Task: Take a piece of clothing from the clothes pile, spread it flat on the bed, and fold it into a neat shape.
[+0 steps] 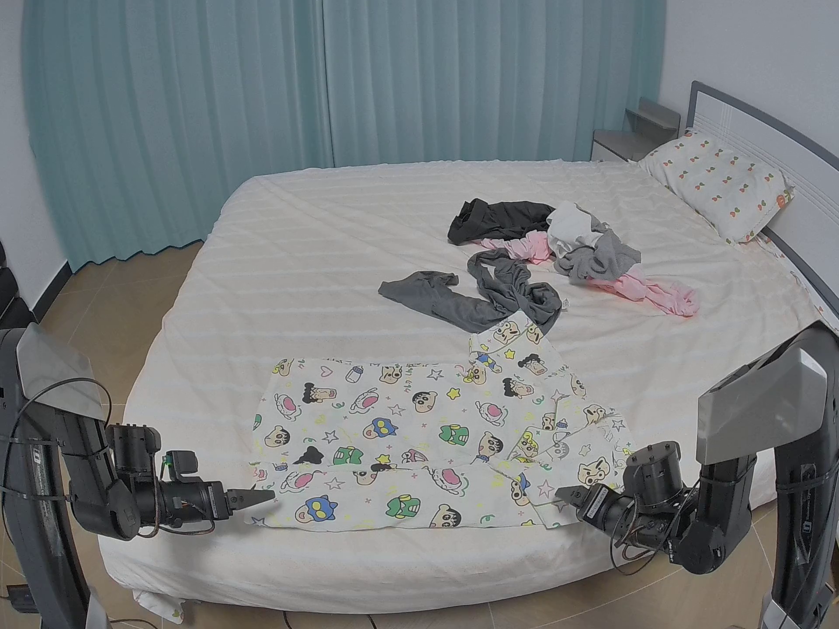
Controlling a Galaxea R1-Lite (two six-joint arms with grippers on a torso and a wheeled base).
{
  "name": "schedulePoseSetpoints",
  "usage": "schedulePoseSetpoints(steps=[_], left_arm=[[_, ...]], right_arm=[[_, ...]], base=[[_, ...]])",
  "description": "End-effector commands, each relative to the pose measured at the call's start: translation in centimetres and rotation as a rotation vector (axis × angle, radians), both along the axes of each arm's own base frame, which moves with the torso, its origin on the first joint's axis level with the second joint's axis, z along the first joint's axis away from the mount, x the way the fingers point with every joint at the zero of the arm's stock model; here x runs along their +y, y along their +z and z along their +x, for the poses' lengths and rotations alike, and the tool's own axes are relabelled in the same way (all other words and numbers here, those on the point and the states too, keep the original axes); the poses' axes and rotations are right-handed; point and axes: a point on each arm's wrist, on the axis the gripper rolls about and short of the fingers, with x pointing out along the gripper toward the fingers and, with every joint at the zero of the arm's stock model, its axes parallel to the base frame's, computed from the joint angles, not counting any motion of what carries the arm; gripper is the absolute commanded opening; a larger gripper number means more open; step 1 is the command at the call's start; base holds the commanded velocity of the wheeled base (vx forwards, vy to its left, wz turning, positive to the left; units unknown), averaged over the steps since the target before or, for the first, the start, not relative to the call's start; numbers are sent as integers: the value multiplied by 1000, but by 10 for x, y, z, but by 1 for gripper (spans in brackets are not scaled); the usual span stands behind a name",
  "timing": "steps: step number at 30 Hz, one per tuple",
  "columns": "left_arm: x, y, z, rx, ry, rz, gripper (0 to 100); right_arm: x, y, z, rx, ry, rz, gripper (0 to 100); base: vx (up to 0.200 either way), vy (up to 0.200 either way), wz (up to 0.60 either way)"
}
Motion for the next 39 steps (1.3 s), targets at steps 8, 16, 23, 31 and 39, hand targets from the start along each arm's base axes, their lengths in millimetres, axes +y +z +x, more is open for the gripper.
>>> schedulePoseSetpoints(steps=[8, 16, 23, 31, 39], left_arm=[[0, 0, 0, 0, 0, 0, 100], [0, 0, 0, 0, 0, 0, 100], [0, 0, 0, 0, 0, 0, 100], [0, 0, 0, 0, 0, 0, 100], [0, 0, 0, 0, 0, 0, 100]], right_arm=[[11, 7, 2, -32, -14, 53, 100], [11, 20, 3, -79, -52, 66, 0], [10, 42, 4, -147, -54, 97, 0], [14, 73, 29, -197, -38, 144, 0], [13, 112, 87, -176, -66, 131, 0]], base=[[0, 0, 0], [0, 0, 0], [0, 0, 0], [0, 0, 0], [0, 0, 0]])
